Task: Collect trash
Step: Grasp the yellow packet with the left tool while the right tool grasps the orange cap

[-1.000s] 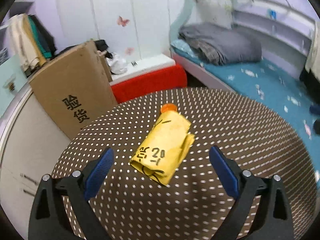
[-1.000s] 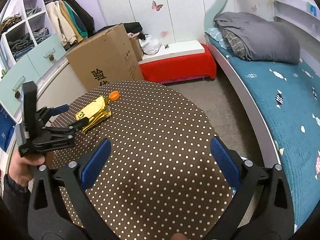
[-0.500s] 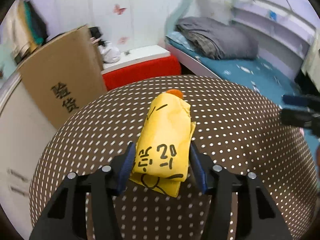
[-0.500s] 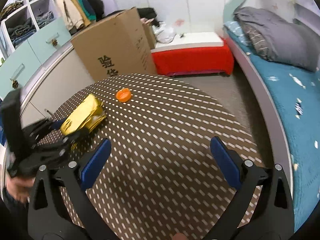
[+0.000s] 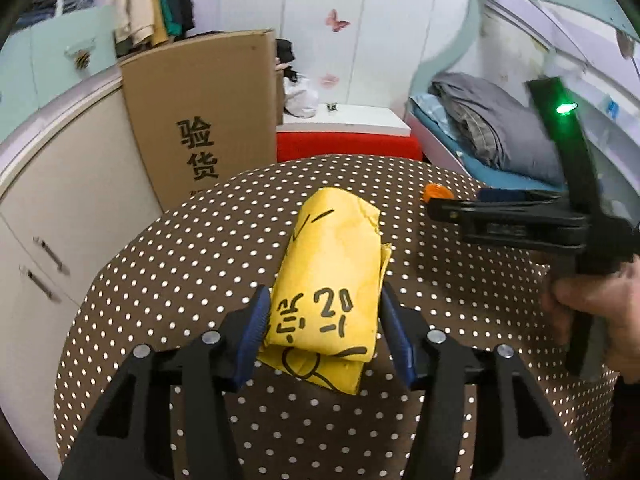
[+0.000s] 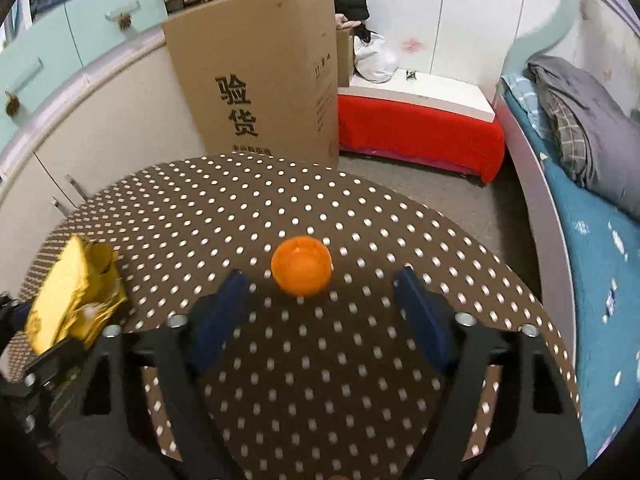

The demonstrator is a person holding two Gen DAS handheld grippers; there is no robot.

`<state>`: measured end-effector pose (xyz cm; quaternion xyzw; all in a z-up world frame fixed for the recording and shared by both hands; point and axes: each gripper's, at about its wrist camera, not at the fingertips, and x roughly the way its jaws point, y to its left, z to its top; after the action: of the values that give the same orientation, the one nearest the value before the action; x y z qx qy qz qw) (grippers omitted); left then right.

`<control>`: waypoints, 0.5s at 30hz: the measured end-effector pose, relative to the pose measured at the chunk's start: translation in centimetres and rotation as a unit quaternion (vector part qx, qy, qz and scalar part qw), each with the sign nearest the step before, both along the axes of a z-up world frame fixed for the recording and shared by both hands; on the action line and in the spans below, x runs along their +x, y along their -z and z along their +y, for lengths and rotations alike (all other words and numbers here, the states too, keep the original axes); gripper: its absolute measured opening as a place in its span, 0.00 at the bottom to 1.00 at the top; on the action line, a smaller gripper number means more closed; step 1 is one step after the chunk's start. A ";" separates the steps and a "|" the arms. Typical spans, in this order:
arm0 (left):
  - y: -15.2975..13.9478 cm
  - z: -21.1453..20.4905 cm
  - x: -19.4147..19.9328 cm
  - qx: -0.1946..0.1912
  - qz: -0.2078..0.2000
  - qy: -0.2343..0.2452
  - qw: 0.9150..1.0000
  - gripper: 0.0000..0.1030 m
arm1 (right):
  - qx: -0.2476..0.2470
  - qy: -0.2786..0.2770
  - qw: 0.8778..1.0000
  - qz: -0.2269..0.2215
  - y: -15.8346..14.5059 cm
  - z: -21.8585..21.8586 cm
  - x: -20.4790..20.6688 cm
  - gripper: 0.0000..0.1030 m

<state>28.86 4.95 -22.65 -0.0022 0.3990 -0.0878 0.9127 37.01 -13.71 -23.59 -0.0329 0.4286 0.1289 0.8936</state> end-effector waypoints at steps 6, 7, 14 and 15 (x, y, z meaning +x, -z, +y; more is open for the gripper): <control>0.0 0.1 -0.1 -0.008 0.000 -0.012 1.000 0.53 | -0.008 -0.014 1.000 -0.005 -0.5 0.6 -1.0 0.28; 0.0 0.1 -0.5 -0.010 0.001 -0.014 1.000 0.53 | 0.002 -0.015 1.000 -0.002 -0.5 0.4 -1.4 0.28; -0.4 -0.2 -2.5 -0.035 0.007 -0.021 0.999 0.52 | 0.057 -0.016 0.998 -0.003 -1.8 -2.7 -7.9 0.28; -0.4 -0.3 -2.9 -0.037 0.007 -0.020 0.999 0.52 | 0.068 -0.014 0.998 -0.005 -2.2 -3.4 -9.2 0.28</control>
<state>25.94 4.67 -22.27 -0.0447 0.4018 -0.0843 0.9108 27.85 -17.13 -21.39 0.0217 0.4142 0.1702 0.8939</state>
